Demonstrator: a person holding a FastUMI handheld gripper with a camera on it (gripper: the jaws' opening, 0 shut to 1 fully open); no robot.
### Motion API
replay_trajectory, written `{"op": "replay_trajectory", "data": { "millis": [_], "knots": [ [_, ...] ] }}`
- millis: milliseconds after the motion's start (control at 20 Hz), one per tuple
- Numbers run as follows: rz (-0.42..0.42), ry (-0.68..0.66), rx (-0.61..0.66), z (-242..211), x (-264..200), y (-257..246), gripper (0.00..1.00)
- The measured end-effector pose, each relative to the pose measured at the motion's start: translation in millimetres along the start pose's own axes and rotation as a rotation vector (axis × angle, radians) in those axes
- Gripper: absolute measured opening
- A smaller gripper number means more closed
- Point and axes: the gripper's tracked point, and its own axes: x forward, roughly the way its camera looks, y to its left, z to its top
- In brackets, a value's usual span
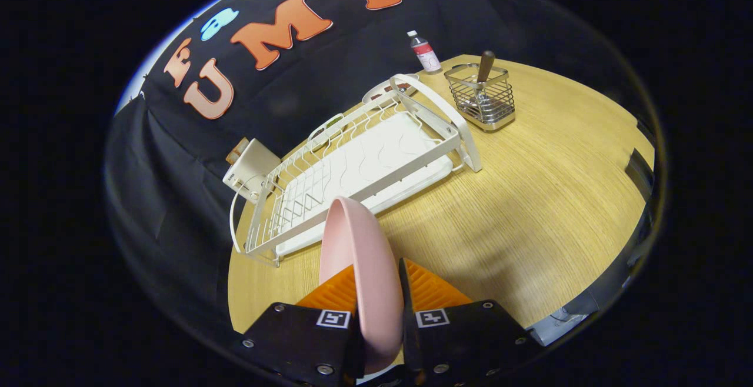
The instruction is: Take the plate from the dish rack, then take the spoon from the basket and place it into the plate.
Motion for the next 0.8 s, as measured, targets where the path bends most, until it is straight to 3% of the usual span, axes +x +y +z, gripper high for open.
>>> {"op": "replay_trajectory", "data": {
  "millis": [400, 600, 800],
  "knots": [
    [-0.141, 0.019, -0.109, -9, 10, -28, 0.47],
    [-0.217, 0.034, -0.188, -16, 15, -44, 0.65],
    [-0.235, 0.016, -0.232, -13, 15, -52, 0.76]
  ]
}}
